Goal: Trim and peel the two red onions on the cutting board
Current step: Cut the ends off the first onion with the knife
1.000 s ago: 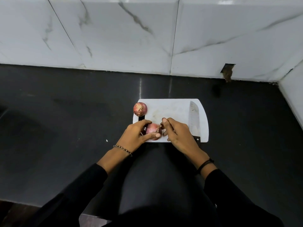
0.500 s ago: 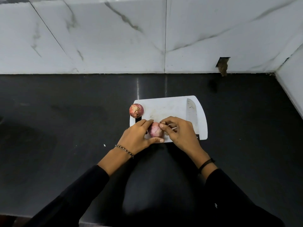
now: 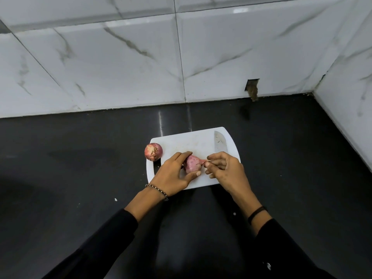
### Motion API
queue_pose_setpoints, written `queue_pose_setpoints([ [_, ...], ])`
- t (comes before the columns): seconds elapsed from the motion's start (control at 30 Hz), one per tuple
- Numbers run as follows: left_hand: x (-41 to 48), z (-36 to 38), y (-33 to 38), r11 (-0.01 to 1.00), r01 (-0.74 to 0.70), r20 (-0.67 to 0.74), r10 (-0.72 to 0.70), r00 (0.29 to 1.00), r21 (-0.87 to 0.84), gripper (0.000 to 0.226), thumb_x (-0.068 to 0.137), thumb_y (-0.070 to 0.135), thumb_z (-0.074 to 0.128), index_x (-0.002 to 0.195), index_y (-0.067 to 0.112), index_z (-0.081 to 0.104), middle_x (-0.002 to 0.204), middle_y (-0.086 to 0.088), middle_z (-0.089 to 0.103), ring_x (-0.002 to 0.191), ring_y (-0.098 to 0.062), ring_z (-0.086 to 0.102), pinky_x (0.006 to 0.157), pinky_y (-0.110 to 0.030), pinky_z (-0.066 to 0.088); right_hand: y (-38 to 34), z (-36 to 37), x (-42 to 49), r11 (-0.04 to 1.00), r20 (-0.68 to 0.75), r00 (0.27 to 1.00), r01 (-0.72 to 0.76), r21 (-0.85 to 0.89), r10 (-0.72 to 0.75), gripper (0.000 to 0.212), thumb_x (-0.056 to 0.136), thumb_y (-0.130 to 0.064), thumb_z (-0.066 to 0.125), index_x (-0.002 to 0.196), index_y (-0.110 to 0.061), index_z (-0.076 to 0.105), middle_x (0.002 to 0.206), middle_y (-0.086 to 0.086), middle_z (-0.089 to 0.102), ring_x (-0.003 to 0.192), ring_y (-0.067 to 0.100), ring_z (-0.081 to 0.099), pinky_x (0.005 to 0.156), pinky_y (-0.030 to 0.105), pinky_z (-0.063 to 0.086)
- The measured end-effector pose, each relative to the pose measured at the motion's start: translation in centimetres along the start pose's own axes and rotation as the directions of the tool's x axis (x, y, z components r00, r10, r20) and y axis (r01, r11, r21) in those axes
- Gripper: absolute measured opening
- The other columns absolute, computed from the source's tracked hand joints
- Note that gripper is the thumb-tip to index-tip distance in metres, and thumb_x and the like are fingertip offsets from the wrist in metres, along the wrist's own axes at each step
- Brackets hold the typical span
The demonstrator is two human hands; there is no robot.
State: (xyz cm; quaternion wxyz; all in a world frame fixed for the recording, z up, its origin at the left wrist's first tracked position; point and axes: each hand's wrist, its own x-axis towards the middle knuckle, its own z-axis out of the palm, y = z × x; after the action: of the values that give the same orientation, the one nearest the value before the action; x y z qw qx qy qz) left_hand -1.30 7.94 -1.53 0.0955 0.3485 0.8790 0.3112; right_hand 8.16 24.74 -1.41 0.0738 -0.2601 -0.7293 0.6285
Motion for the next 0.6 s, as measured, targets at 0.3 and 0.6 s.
queue_pose_setpoints([
  [0.3,1.1,0.0,0.9,0.997,-0.077,0.049,0.077,0.996,0.003,0.059,0.086,0.048,0.07,0.139,0.03,0.051,0.127,0.008,0.053,0.113,-0.009,0.055,0.095,-0.031,0.052,0.1,-2.1,-2.3,0.836,-0.13,0.987,0.012,-0.548,-0.099,0.028,0.088,-0.037,0.074,0.107,-0.024,0.059,0.098,-0.009,0.058,0.085,0.008,0.061,0.072,0.03,0.054],
  [0.6,2.2,-0.6,1.9,0.991,-0.011,0.125,-0.006,0.992,0.135,0.073,0.079,0.035,0.081,0.142,0.021,0.047,0.123,0.0,0.056,0.105,-0.019,0.059,0.09,-0.033,0.053,0.2,-2.4,-3.8,0.775,-0.152,0.988,-0.116,-0.621,0.026,0.039,0.091,-0.033,0.071,0.118,-0.012,0.052,0.113,0.004,0.053,0.096,0.019,0.058,0.078,0.032,0.051],
])
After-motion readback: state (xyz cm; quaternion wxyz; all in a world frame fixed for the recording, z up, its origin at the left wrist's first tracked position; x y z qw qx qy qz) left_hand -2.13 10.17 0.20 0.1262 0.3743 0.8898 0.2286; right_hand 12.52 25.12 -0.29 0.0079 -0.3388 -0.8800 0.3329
